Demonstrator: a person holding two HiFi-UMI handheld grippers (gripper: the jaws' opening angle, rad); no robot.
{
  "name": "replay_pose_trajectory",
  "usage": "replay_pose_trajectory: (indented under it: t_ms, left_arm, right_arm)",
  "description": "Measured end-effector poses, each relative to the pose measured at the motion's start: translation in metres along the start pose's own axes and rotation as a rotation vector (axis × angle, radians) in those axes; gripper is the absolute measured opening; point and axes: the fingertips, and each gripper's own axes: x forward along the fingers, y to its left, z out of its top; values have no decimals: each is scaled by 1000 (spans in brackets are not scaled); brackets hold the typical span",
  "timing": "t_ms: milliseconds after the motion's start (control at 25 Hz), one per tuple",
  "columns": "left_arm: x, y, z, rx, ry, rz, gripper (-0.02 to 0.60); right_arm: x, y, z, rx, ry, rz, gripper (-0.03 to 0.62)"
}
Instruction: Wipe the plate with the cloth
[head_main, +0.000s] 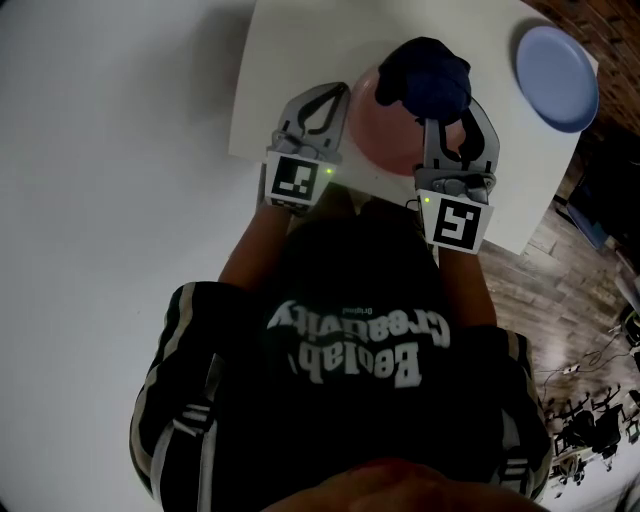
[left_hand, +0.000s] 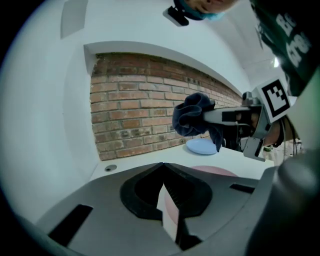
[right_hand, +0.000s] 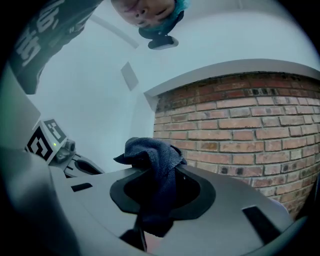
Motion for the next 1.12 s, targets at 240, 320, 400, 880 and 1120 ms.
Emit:
replay_pose_trajectory:
  t_ms: [240, 320, 400, 880, 1120]
  left_arm:
    - [10, -4, -48, -130, 143, -25, 3]
    - [11, -7, -63, -194, 193, -51, 88]
    - [13, -10, -79, -241, 255, -87, 169]
    - [25, -20, -145, -355, 545, -166, 54]
    - [39, -5, -139, -328, 549, -135, 12]
  right_arm:
    - [7, 0, -27, -2, 51, 29, 83]
    - [8, 0, -38, -14, 77, 38, 83]
    - [8, 0, -50, -28, 109, 38, 83]
    - [2, -24, -92, -106, 238, -12, 83]
    - [12, -11, -94, -113, 236, 3, 83]
